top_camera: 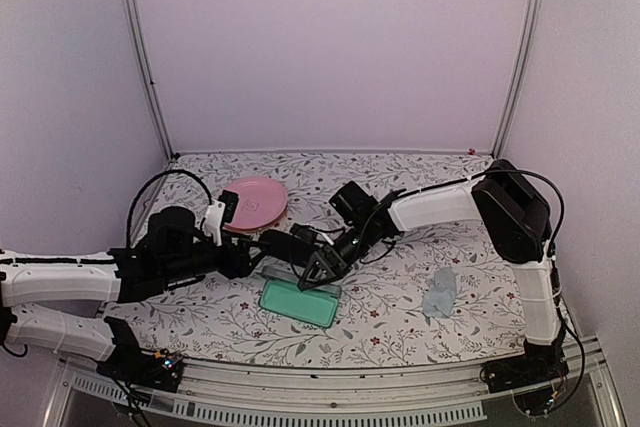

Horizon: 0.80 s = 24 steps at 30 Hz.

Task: Organize the sunglasses
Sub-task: Place the opened sunglasses case at the center of the board.

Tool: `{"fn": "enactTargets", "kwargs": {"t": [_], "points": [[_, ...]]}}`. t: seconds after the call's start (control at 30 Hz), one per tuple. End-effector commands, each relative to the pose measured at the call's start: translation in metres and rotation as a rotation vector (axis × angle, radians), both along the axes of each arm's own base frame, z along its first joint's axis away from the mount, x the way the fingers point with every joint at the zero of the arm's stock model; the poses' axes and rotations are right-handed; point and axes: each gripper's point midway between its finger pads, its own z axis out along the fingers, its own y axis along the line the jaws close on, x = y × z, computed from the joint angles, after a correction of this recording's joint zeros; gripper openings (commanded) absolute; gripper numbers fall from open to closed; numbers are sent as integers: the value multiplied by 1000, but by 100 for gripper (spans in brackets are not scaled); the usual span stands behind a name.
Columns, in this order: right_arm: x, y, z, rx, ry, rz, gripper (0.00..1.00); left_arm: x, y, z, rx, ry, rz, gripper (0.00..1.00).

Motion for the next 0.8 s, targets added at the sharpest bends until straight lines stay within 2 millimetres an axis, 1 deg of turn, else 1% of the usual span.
{"fn": "enactTargets", "kwargs": {"t": [0.0,0.17,0.23,0.4,0.57,0.7,0.77], "points": [[13,-8,-7,-20,-22,1,74,3,9,-8,30,8,31,66],[17,-10,-6,-36,-48,-4,91,4,7,-11,36,13,25,66],[19,-10,-5,-45,-58,-11,94,4,6,-12,39,17,23,66],[28,-15,2,-64,-119,-28,96,5,5,-14,42,22,19,66],[43,-29,18,-105,-196,-81,96,5,2,-17,42,30,12,66],[56,-46,27,-160,-265,-148,97,8,2,-19,49,39,22,66],[64,-64,23,-221,-308,-208,97,10,2,-18,51,37,31,66]]}}
